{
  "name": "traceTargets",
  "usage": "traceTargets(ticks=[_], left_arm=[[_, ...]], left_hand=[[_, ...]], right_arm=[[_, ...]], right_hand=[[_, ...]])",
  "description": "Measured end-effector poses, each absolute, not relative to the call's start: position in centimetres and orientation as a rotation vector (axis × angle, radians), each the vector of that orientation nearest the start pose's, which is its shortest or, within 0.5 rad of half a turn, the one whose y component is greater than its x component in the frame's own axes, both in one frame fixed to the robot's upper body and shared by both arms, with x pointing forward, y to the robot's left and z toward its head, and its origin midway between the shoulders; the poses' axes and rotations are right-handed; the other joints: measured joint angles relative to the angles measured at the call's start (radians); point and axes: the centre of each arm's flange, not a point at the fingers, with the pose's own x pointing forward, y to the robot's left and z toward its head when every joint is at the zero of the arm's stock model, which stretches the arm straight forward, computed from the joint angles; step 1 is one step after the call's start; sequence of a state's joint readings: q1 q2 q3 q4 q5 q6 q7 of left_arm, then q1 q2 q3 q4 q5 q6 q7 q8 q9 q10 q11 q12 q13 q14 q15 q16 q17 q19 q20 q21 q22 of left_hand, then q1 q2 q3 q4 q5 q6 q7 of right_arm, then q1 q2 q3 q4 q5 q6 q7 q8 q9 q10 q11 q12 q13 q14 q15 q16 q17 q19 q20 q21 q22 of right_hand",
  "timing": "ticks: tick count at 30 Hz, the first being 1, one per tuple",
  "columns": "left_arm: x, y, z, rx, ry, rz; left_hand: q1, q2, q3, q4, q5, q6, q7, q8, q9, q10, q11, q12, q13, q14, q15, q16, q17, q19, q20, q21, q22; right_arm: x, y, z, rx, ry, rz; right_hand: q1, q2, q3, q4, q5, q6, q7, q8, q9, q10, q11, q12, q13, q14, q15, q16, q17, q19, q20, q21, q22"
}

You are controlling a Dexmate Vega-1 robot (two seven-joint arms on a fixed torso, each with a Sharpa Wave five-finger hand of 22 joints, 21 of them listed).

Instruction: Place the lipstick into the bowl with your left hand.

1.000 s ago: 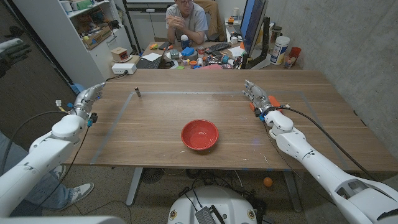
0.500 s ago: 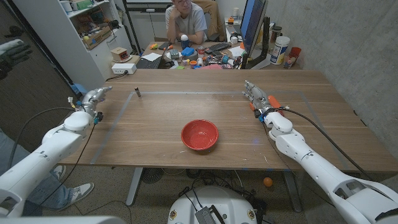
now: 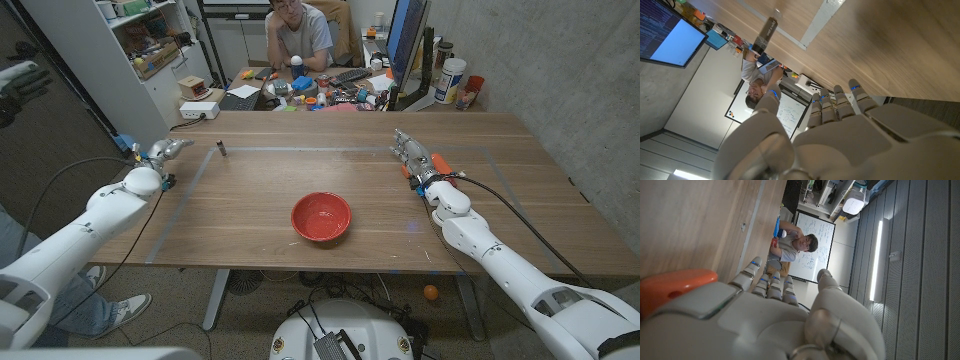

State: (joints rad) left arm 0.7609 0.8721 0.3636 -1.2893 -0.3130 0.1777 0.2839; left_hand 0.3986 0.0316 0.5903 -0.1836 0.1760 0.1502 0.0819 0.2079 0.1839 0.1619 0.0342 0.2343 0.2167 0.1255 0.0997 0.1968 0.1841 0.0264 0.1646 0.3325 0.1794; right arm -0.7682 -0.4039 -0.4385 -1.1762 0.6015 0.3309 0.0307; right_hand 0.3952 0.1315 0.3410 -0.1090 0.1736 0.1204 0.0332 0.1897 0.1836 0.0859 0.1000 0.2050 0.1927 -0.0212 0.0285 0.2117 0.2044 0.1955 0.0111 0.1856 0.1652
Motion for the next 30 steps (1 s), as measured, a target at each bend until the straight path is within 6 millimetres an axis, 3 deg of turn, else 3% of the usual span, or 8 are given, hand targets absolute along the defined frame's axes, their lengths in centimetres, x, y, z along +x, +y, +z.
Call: traceTargets(ticks=[8,13,20,30], left_arm=[[64.3,48.9,1.3,0.672,-0.213,0.441],[64.6,48.3,1.5,0.694,-0.212,0.436],[64.8,47.5,1.6,0.716,-0.211,0.431],[65.4,46.2,2.2,0.759,-0.209,0.432]], left_hand=[[0.026,-0.002,0.000,0.000,0.000,0.020,-0.012,0.008,0.005,0.000,0.000,0.000,0.005,-0.002,0.002,0.000,0.000,0.000,0.000,-0.004,0.000],[0.038,-0.004,0.000,0.000,0.000,0.022,-0.014,0.008,0.005,0.000,0.000,0.007,0.009,0.012,0.005,0.000,0.000,0.024,0.024,-0.004,0.000],[0.042,0.000,-0.006,0.006,0.000,0.031,-0.023,0.008,0.005,0.013,-0.003,0.015,0.014,0.037,0.008,0.014,0.005,0.034,0.034,-0.004,0.005],[0.055,-0.005,-0.010,0.010,0.000,0.043,-0.029,0.008,0.005,0.032,-0.011,0.021,0.018,0.054,0.007,0.018,0.005,0.050,0.032,-0.004,0.005]], right_arm=[[67.6,-24.2,-3.6,0.052,-0.590,0.252],[67.6,-24.3,-3.6,0.054,-0.593,0.257],[67.6,-24.4,-3.6,0.053,-0.596,0.262],[67.6,-24.5,-3.7,0.055,-0.602,0.268]], right_hand=[[0.007,-0.007,-0.004,-0.004,0.000,0.001,-0.001,0.000,0.005,0.005,-0.005,0.000,0.000,0.000,0.000,0.000,0.000,0.000,0.000,0.000,0.000],[0.007,-0.007,-0.004,-0.004,0.000,0.001,-0.001,0.000,0.005,0.005,-0.005,0.000,0.000,0.000,0.000,0.000,0.000,-0.001,0.000,0.000,0.000],[0.003,-0.011,-0.004,-0.004,0.000,0.005,-0.005,0.000,0.005,0.005,-0.005,0.000,0.000,0.004,0.004,0.000,0.001,-0.004,0.003,0.000,0.000],[0.003,-0.011,-0.009,0.000,0.000,0.008,-0.008,0.008,0.005,0.005,-0.005,0.000,0.000,0.013,0.002,0.000,0.002,-0.004,0.003,0.000,0.000]])
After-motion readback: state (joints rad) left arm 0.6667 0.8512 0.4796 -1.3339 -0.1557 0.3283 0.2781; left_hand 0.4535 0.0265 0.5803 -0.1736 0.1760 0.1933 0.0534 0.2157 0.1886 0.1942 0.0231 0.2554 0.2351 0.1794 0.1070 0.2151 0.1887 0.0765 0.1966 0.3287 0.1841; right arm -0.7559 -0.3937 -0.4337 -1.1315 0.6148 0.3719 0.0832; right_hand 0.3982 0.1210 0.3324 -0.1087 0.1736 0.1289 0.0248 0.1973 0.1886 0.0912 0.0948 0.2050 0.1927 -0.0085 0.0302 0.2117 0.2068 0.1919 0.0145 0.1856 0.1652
